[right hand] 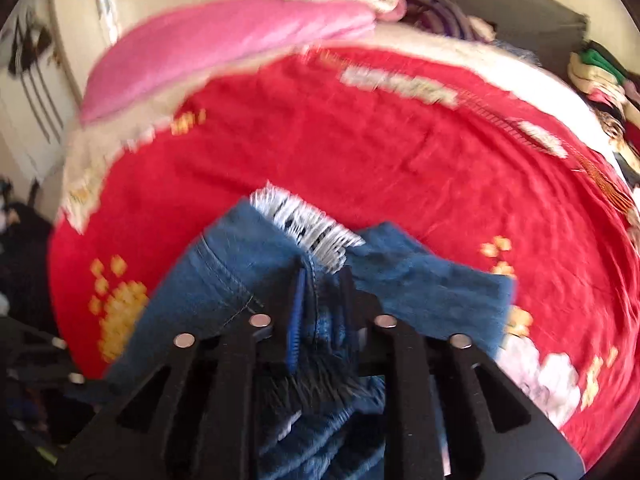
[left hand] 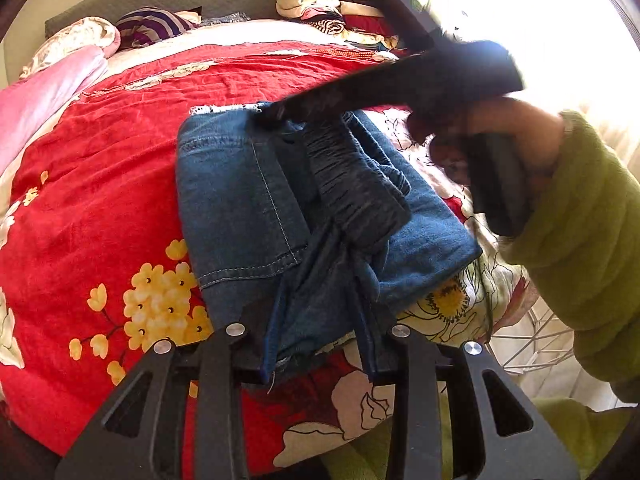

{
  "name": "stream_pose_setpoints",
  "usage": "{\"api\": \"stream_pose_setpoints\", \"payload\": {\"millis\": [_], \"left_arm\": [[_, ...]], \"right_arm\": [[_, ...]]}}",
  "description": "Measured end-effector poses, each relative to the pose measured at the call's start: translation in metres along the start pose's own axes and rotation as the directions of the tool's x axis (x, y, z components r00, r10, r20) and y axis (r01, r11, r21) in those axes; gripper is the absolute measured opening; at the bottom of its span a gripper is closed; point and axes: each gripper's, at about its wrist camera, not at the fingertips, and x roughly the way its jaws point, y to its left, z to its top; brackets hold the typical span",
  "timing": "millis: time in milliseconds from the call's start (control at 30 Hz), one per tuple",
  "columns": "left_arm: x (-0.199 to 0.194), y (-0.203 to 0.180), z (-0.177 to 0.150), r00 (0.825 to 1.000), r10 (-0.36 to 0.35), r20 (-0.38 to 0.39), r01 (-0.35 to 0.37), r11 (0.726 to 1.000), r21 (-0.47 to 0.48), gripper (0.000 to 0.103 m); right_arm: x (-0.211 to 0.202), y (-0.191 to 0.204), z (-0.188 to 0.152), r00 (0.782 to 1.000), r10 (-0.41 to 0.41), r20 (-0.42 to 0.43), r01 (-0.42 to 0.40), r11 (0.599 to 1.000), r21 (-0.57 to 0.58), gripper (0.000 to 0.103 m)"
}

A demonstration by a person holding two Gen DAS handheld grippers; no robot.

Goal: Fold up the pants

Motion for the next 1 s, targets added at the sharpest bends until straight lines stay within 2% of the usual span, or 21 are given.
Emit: {"api": "stream_pose_setpoints", "payload": {"millis": [67,133,267,300,467,500,600,633,700,767,900,1000], "left_arm": [[0.000,0.000,0.001,1.000,-0.003,0.000,0.003,1.000,-0.001,0.033],[0.000,-0.001,0.001,1.000,-0.003,-0.001,0.003,1.000,0.001,0.033],[-0.003,-0.004,0.001,1.000,-0.002,0.000,0.002,1.000,0.008,0.037],[-0.004,-0.005,0.002,1.000,-0.001,-0.001,0.001,1.000,0.009,0.039],[-0.018,-0.010,0.005,1.000,-0.006,0.025,0.006,1.000,0.024,0.052],[-0.023,-0.011,0.007,0.999,-0.008,0.037,0.007,1.000,0.024,0.054],[-0.032,-0.007,0.015,0.997,0.010,0.070,-0.012,1.000,0.016,0.077],[-0.035,-0.006,0.017,0.996,0.024,0.081,-0.025,1.000,0.009,0.081],[-0.040,-0.003,0.024,0.995,0.041,0.096,-0.041,0.999,-0.001,0.082],[-0.042,0.002,0.031,0.993,0.068,0.100,-0.067,0.998,-0.021,0.091],[-0.046,0.011,0.045,0.988,0.108,0.108,-0.103,0.993,-0.052,0.092],[-0.046,0.013,0.056,0.982,0.154,0.113,-0.148,0.987,-0.056,0.098]], "right_arm": [[-0.019,-0.003,-0.002,0.999,-0.013,0.050,0.012,1.000,0.017,0.033],[-0.038,-0.006,-0.006,0.996,-0.020,0.085,0.017,0.999,0.038,0.037],[-0.074,-0.012,-0.020,0.988,-0.032,0.152,0.021,0.997,0.077,0.056],[-0.082,-0.014,-0.024,0.986,-0.033,0.166,0.018,0.996,0.089,0.064],[-0.113,-0.022,-0.038,0.971,-0.046,0.235,0.011,0.989,0.148,0.077],[-0.119,-0.022,-0.040,0.967,-0.052,0.249,0.013,0.988,0.154,0.079],[-0.133,-0.021,-0.046,0.958,-0.068,0.280,0.024,0.987,0.157,0.086],[-0.138,-0.021,-0.048,0.954,-0.081,0.289,0.037,0.987,0.157,0.087],[-0.145,-0.023,-0.050,0.949,-0.094,0.300,0.048,0.987,0.157,0.089],[-0.151,-0.026,-0.053,0.943,-0.108,0.314,0.057,0.984,0.166,0.090],[-0.159,-0.031,-0.058,0.934,-0.126,0.334,0.066,0.980,0.186,0.093],[-0.161,-0.035,-0.061,0.932,-0.140,0.335,0.076,0.977,0.198,0.094]]}}
